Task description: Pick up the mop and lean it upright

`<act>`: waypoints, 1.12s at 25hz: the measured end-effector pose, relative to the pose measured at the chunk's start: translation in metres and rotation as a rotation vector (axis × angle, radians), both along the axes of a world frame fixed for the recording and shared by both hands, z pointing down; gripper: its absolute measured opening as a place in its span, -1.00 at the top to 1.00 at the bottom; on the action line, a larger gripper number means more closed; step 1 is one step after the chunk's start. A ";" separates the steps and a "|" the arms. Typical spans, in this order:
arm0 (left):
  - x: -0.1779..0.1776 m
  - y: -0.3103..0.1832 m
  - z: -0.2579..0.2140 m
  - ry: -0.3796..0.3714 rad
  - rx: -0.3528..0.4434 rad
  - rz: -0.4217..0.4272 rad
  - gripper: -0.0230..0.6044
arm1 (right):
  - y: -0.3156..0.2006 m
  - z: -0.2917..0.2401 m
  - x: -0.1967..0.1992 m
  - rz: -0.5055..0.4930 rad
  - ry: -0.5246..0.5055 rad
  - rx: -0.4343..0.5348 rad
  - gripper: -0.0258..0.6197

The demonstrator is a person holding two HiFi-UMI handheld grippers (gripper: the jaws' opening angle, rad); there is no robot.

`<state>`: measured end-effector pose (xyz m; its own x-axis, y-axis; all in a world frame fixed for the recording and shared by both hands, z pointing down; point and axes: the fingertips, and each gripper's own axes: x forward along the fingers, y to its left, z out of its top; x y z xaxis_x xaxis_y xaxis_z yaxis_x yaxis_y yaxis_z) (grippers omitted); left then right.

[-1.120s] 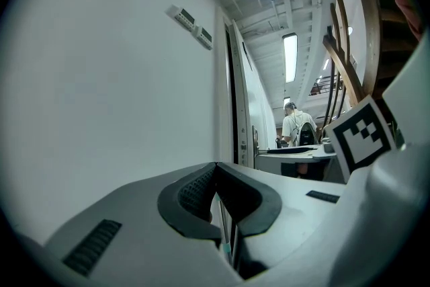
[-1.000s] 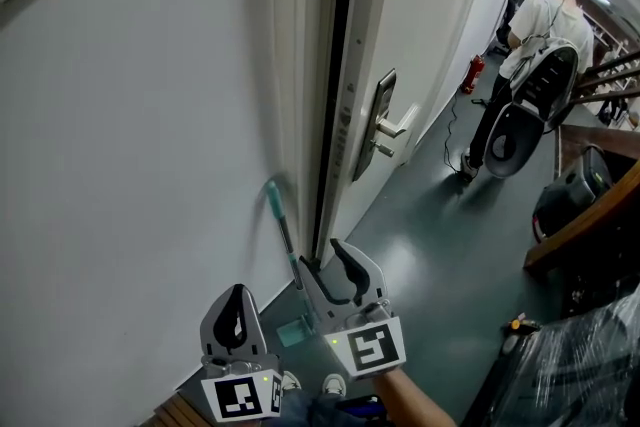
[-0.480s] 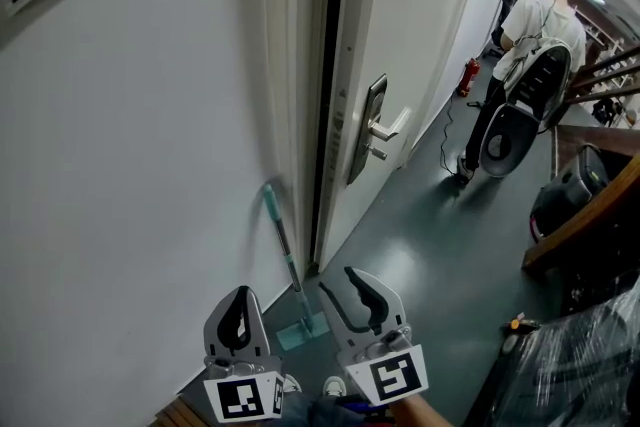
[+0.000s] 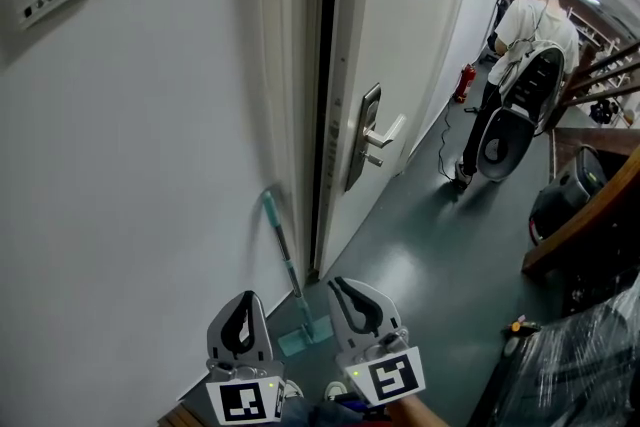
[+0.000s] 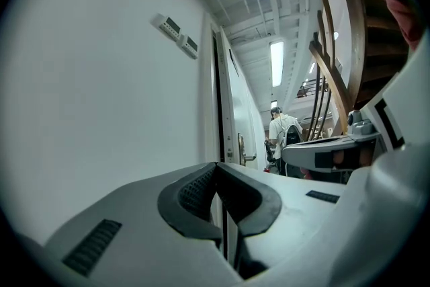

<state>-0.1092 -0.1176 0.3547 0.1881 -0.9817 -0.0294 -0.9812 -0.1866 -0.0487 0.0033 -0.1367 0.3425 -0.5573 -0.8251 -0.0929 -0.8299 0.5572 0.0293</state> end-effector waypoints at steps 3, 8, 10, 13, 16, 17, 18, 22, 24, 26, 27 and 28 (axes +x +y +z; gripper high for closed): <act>0.000 0.002 -0.001 -0.006 -0.002 0.006 0.89 | 0.003 -0.002 -0.001 -0.015 -0.015 -0.013 0.82; 0.001 0.009 0.001 -0.012 -0.002 0.017 0.89 | 0.009 -0.004 -0.005 -0.025 0.009 0.003 0.83; 0.003 0.010 -0.003 -0.009 0.002 0.020 0.89 | 0.011 -0.005 -0.005 -0.021 0.014 0.008 0.84; 0.003 0.013 0.005 -0.017 -0.013 0.022 0.89 | 0.011 -0.008 -0.004 -0.012 0.003 0.012 0.86; 0.002 0.015 0.007 -0.018 -0.013 0.021 0.89 | 0.011 -0.008 -0.003 -0.009 -0.002 0.013 0.86; 0.002 0.015 0.002 -0.016 -0.004 0.018 0.89 | 0.010 -0.008 -0.002 -0.007 -0.001 0.013 0.87; 0.002 0.015 -0.001 -0.016 0.002 0.016 0.89 | 0.010 -0.007 -0.002 -0.004 0.001 0.011 0.87; -0.001 0.016 0.002 -0.017 -0.003 0.005 0.89 | 0.009 -0.005 -0.002 -0.005 0.006 0.007 0.87; -0.003 0.017 0.004 -0.017 -0.007 -0.001 0.89 | 0.010 -0.005 -0.004 -0.007 0.005 0.004 0.87; -0.004 0.019 0.014 -0.019 -0.029 -0.001 0.89 | 0.010 -0.004 -0.004 -0.007 0.005 0.000 0.87; -0.005 0.020 0.016 -0.020 -0.033 -0.002 0.89 | 0.010 -0.004 -0.004 -0.007 0.006 0.000 0.87; -0.005 0.020 0.013 -0.020 -0.026 -0.005 0.89 | 0.010 -0.004 -0.004 -0.008 0.007 0.000 0.87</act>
